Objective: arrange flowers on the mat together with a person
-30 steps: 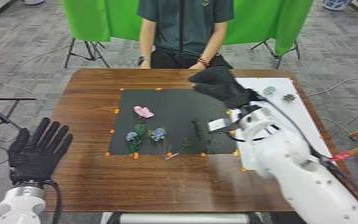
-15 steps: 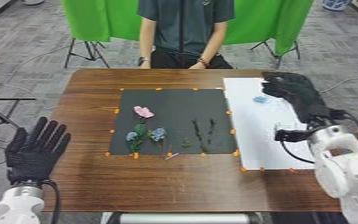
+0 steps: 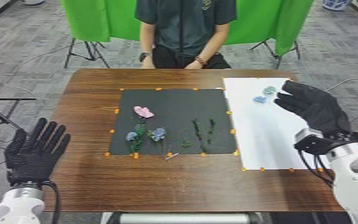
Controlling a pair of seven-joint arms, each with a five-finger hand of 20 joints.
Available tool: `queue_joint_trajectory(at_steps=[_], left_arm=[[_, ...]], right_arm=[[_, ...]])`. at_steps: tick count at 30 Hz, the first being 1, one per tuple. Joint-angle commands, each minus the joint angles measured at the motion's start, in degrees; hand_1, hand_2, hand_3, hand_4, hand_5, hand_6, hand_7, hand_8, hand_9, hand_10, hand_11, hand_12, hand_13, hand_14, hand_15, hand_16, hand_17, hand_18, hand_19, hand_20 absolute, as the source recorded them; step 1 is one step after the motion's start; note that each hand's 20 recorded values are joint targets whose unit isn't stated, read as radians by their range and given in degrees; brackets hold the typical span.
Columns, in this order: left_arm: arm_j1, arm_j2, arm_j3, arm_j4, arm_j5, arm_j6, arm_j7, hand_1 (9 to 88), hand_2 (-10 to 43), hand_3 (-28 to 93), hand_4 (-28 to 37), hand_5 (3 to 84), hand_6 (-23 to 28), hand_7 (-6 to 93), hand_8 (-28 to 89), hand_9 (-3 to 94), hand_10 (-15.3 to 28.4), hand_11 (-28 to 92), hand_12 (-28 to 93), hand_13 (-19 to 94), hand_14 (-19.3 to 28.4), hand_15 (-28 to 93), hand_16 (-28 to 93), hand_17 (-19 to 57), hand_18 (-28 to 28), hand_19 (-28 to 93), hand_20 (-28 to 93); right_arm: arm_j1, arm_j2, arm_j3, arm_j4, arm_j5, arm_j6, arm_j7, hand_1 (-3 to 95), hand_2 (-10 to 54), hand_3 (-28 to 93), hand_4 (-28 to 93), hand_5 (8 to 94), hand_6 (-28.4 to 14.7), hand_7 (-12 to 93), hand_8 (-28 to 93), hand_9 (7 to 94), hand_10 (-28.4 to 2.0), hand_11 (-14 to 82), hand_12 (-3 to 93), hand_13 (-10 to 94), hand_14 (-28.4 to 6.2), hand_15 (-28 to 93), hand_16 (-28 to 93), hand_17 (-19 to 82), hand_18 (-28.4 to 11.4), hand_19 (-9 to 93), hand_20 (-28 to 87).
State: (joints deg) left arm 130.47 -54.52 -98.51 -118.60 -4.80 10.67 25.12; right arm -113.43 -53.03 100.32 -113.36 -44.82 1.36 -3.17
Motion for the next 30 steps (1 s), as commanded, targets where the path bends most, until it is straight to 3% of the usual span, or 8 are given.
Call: queue_joint_trajectory(at_steps=[1,4,10,15,19,30], left_arm=[[0.6,-1.02,0.35,-0.02,-0.06,-0.53,-0.01,28.1,12.4,73,-28.3,44.1,7.0,7.5,-9,40.8,12.5,14,6,30,14.0,27,-7,-4.2,12.1,31,8],[0.9,-0.95,0.31,-0.13,-0.06,-0.5,0.25,28.1,12.4,73,-28.3,44.1,7.0,7.5,-9,40.8,12.5,14,6,30,14.0,27,-7,-4.2,12.1,31,8],[1.0,-0.99,0.18,-0.23,-0.16,-0.29,0.2,28.1,12.4,73,-28.3,44.1,6.9,7.6,-9,40.9,12.4,14,6,30,14.0,27,-7,-4.2,12.1,31,8],[1.0,-1.08,0.22,-0.2,-0.17,-0.17,0.04,28.1,12.4,73,-28.3,44.1,7.0,7.5,-9,40.9,12.5,14,6,30,14.0,27,-7,-4.2,12.2,31,8],[0.7,-1.05,0.3,-0.08,-0.14,-0.26,0.07,28.2,12.4,73,-28.3,44.1,7.0,7.5,-9,40.9,12.5,14,6,30,14.1,27,-7,-4.2,12.1,31,8],[0.5,-1.17,0.37,0.09,-0.15,-0.03,-0.02,28.3,12.5,73,-28.3,44.1,6.9,7.5,-9,40.9,12.4,14,6,30,14.0,27,-7,-4.2,12.2,31,8]], right_arm=[[-0.1,-1.5,-0.1,0.5,-6.0,-2.4,-2.9,32.7,2.2,75,-23,53.6,-3.8,15,-12,46.1,-12.1,5.3,9.1,37,-10.0,11,9,25,-9.7,16,21],[-0.2,-1.0,-0.8,0.2,-13.3,0.7,-4.3,34.9,-3.4,76,-23,54.0,-3.0,17,-13,46.6,-11.6,5.4,9.0,37,-8.7,11,7,26,-8.1,11,20],[-0.8,-2.0,0.5,-0.4,-18.5,0.1,-3.7,42.0,-8.8,78,-26,55.1,-2.1,19,-15,47.6,-10.8,5.7,9.0,36,-7.3,12,4,26,-6.4,7,22],[-1.1,-2.3,0.8,-0.6,-19.6,-0.2,-3.4,49.1,-9.5,79,-28,55.6,-1.2,21,-15,47.4,-10.2,5.8,9.5,37,-7.8,13,4,26,-5.9,6,23],[1.8,-0.1,-3.6,0.3,-19.2,2.9,-3.2,49.6,-9.5,79,-28,55.5,-1.1,21,-16,47.5,-10.0,5.9,9.5,37,-7.6,13,4,26,-5.8,6,24],[2.8,-0.8,-5.8,0.4,-22.3,1.6,-0.5,52.0,-9.5,79,-28,56.7,-0.1,22,-16,48.0,-9.2,5.9,9.4,38,-7.4,13,4,26,-5.8,6,24]])
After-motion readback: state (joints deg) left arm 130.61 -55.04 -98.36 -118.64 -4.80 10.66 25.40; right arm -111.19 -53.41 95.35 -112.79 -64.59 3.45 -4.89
